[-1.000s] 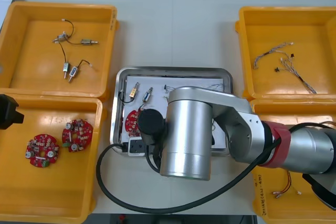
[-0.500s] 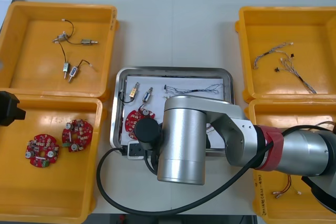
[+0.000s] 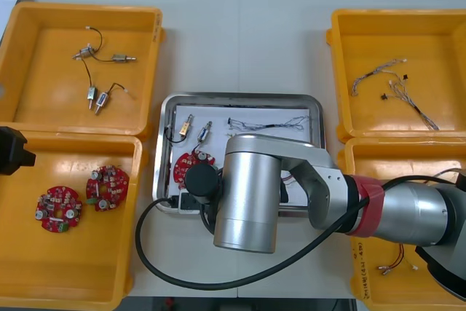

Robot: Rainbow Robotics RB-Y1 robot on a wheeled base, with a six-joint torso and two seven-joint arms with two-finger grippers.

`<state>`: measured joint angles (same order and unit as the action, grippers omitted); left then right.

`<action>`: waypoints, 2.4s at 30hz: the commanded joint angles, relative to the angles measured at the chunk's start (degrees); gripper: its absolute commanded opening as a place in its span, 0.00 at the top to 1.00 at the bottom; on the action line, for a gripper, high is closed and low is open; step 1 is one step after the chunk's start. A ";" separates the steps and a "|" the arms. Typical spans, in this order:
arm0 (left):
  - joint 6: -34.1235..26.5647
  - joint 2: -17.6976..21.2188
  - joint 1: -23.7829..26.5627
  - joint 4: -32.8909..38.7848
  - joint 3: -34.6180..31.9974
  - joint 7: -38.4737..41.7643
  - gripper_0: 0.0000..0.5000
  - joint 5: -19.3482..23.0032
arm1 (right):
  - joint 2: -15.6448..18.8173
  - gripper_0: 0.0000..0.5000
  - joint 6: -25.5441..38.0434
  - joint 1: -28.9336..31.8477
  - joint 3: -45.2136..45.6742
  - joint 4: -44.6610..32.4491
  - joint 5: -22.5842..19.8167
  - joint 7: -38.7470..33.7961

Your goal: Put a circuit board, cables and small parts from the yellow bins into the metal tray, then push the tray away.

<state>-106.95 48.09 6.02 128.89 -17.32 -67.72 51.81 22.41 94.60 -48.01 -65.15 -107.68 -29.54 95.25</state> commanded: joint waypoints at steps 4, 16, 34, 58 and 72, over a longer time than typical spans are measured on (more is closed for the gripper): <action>0.08 2.36 0.05 1.62 -2.11 -4.97 0.00 -0.13 | -1.75 0.00 -0.38 1.25 -2.00 -0.33 2.82 -0.77; 0.08 2.36 0.05 1.62 -2.11 -4.97 0.00 -0.13 | -1.75 0.39 -0.38 1.34 -2.35 0.19 3.44 -0.77; 0.08 2.36 0.05 1.62 -2.11 -4.97 0.00 -0.13 | -0.61 1.00 -0.47 0.19 -2.35 -0.51 4.67 0.20; 0.08 2.36 0.05 1.62 -2.11 -4.97 0.00 -0.13 | 2.47 1.00 -1.96 -7.80 -2.35 1.34 1.68 3.19; 0.08 2.36 0.05 1.62 -2.11 -4.97 0.00 -0.13 | 2.55 1.00 -3.19 -11.23 -2.35 4.85 0.54 3.45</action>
<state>-106.95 48.09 6.02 128.91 -17.32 -67.73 51.81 24.02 92.06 -56.22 -66.71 -102.93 -28.48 97.03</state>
